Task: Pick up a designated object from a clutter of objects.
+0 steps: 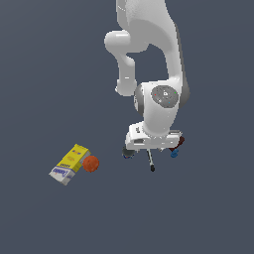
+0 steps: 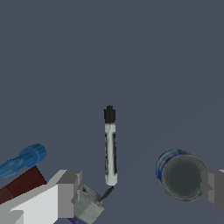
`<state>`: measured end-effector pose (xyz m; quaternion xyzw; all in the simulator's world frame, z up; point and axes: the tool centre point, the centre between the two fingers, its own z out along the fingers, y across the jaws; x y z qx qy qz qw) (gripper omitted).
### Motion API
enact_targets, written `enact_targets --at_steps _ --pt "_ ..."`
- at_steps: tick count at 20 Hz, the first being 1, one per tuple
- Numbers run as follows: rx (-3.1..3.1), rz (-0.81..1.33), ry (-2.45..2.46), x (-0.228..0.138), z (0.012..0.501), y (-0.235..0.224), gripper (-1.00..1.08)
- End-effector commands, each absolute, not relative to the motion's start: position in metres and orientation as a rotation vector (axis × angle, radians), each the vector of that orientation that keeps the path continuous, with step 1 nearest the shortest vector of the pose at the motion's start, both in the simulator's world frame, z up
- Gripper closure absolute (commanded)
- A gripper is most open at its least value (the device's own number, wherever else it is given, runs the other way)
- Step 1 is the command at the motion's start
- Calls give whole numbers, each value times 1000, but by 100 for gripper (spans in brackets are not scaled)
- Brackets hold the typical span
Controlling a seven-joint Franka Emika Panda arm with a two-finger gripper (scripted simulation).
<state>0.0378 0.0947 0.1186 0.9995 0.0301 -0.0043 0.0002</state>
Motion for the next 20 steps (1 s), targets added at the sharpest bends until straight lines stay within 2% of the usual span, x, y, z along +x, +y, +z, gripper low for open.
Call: enact_targets --at_steps 1,8,20 --pt "3138 -7 109 37 98 102 -92" --pt "3138 -1 135 33 65 115 -92" --pt "3138 -3 138 31 44 116 -92"
